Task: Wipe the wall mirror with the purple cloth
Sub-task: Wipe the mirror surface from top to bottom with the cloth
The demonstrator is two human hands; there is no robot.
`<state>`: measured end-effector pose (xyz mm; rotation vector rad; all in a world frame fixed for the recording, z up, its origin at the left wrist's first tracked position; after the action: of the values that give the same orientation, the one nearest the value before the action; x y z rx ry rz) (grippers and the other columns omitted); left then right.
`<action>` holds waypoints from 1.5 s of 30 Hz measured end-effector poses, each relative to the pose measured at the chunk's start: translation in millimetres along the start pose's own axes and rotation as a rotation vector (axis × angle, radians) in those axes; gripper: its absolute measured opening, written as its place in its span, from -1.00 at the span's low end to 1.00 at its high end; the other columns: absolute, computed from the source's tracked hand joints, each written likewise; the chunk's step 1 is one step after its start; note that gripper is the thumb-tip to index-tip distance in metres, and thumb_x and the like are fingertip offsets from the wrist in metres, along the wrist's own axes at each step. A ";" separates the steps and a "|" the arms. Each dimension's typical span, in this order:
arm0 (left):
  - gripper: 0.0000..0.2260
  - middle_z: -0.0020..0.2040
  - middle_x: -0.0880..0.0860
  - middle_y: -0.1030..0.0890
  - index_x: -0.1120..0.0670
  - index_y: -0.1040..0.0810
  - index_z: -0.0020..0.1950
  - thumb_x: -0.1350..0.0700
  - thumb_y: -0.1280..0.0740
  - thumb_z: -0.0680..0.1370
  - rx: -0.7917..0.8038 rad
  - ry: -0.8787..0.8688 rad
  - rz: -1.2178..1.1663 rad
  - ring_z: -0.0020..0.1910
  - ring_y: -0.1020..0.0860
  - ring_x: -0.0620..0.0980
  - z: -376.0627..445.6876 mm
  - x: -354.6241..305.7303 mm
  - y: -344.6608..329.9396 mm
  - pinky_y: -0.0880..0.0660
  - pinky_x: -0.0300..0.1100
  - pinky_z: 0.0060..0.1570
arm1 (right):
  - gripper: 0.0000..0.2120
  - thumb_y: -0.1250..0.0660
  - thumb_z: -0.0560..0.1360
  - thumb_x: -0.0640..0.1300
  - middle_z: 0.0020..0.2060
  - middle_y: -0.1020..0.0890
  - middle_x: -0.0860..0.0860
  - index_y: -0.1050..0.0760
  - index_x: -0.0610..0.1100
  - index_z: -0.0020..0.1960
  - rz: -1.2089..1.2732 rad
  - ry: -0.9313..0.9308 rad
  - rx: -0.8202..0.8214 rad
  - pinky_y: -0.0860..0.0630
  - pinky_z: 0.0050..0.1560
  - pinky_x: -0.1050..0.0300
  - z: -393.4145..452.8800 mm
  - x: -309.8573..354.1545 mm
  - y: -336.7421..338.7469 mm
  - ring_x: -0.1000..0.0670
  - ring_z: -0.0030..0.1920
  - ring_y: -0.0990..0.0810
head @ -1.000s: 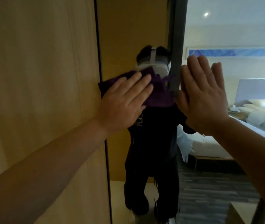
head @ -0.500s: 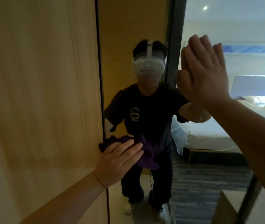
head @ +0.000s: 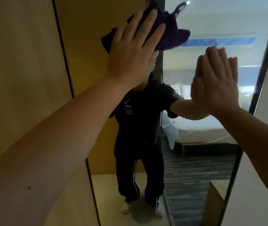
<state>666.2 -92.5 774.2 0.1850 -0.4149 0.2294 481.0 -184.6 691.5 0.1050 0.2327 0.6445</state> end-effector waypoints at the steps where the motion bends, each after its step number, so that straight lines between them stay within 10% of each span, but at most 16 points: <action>1: -0.57 0.54 0.11 -0.30 0.02 -0.34 0.52 -0.05 -0.15 0.66 -0.015 -0.032 -0.002 0.51 -0.26 0.21 -12.7 -8.5 -1.3 -0.20 0.15 0.44 | -0.50 0.04 0.69 -0.03 0.54 -0.22 -0.27 -0.23 -0.29 0.53 0.010 0.002 -0.024 0.01 0.54 -0.33 -3.7 -1.8 1.1 -0.29 0.56 -0.12; 12: -0.56 0.53 0.03 -0.32 -0.03 -0.33 0.53 0.04 -0.27 0.64 0.078 -0.199 -0.080 0.52 -0.27 0.13 -267.2 -123.5 -37.2 -0.28 0.06 0.41 | -0.55 0.02 0.72 -0.07 0.52 -0.27 -0.24 -0.21 -0.25 0.54 0.007 0.007 -0.147 0.01 0.54 -0.19 -23.7 -4.8 -0.9 -0.28 0.54 -0.19; 22: -0.77 0.33 0.03 -0.57 0.01 -0.62 0.26 0.11 -0.19 0.71 0.039 -0.067 -0.263 0.22 -0.57 0.13 -203.9 -104.8 -4.3 -0.51 0.04 0.06 | -0.47 0.00 0.63 -0.06 0.52 -0.23 -0.29 -0.25 -0.33 0.51 0.074 -0.040 0.017 -0.07 0.52 -0.35 -27.8 1.6 5.0 -0.32 0.54 -0.16; 33: -0.69 0.40 0.10 -0.49 0.07 -0.54 0.37 0.09 -0.29 0.63 -0.250 -0.066 -0.097 0.35 -0.47 0.19 48.9 -53.8 29.5 -0.41 0.06 0.22 | -0.44 0.05 0.72 0.08 0.47 -0.31 -0.33 -0.32 -0.34 0.47 0.012 0.006 0.029 -0.14 0.48 -0.39 -20.3 -30.5 18.6 -0.36 0.49 -0.24; 45: -0.68 0.48 0.08 -0.41 0.02 -0.49 0.42 0.08 -0.26 0.65 -0.064 -0.206 -0.150 0.47 -0.34 0.17 -67.7 -123.8 -18.5 -0.29 0.10 0.40 | -0.42 -0.05 0.70 0.09 0.41 -0.38 -0.38 -0.36 -0.39 0.43 0.011 0.081 -0.090 -0.18 0.43 -0.41 -26.5 -36.6 13.5 -0.42 0.42 -0.32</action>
<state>586.2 -117.6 659.2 0.1761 -0.6099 0.0494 438.2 -195.4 674.8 -0.0068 0.2810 0.6701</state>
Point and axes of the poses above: each hand's wrist, its own z-axis towards the middle knuckle, its own y-axis out of the back of the hand, x = y × z, the point moved 8 cm from there along z, towards the middle knuckle
